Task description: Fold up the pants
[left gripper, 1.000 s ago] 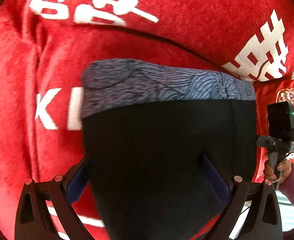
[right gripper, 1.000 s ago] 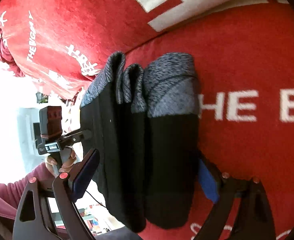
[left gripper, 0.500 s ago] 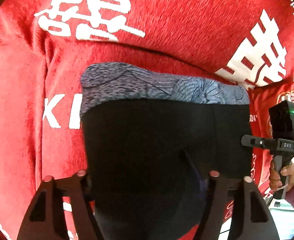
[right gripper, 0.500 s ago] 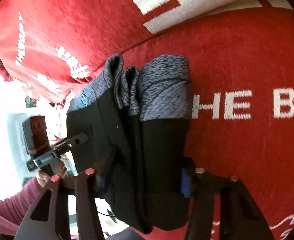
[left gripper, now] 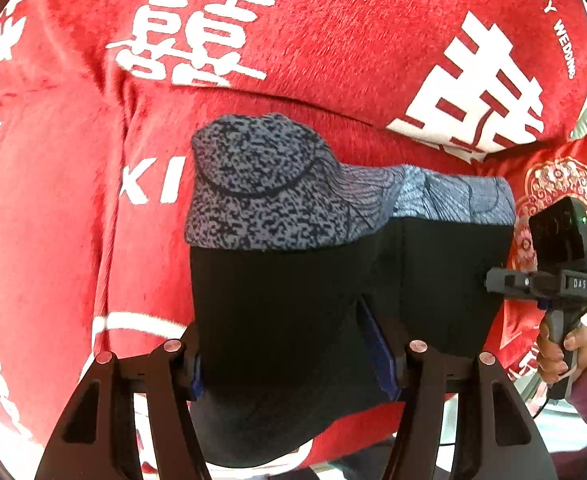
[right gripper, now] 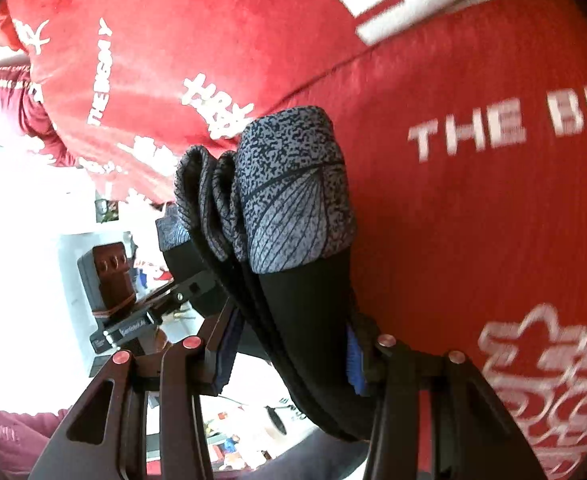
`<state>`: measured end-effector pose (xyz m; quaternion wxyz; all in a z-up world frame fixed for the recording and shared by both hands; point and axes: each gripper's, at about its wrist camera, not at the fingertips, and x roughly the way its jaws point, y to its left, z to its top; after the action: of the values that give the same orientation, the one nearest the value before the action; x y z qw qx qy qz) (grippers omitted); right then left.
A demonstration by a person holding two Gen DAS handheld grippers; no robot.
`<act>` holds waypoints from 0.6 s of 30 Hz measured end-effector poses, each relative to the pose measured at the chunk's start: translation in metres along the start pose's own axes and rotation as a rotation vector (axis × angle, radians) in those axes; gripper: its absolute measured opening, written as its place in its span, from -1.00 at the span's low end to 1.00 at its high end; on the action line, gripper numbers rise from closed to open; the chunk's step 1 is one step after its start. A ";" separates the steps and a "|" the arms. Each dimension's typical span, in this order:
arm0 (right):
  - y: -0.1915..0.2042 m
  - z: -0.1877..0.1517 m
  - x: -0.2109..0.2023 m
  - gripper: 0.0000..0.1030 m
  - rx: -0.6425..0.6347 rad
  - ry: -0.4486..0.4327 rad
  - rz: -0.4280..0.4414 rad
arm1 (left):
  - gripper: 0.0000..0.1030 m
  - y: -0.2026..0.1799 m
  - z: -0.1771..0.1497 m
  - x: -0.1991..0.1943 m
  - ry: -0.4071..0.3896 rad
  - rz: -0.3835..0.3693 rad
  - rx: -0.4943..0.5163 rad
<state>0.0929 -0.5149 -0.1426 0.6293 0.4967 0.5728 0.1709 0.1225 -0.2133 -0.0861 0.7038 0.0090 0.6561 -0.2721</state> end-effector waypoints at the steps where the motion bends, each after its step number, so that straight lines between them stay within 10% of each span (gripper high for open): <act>1: 0.000 -0.009 0.002 -0.07 0.011 0.011 0.009 | 0.24 0.002 -0.004 -0.003 0.002 0.000 -0.003; 7: -0.026 -0.031 0.027 -0.03 0.067 0.018 -0.039 | 0.25 0.025 -0.023 0.023 0.039 0.084 -0.011; 11: -0.037 -0.020 0.035 0.30 0.081 -0.042 -0.196 | 0.99 0.046 -0.022 0.049 -0.001 0.200 -0.002; 18: -0.003 -0.032 -0.002 0.38 -0.004 -0.193 -0.361 | 1.00 0.036 -0.023 0.015 -0.062 0.271 0.060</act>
<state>0.0629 -0.5035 -0.1391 0.7028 0.3987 0.5891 0.0079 0.1153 -0.1801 -0.1154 0.7535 0.1103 0.6183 -0.1943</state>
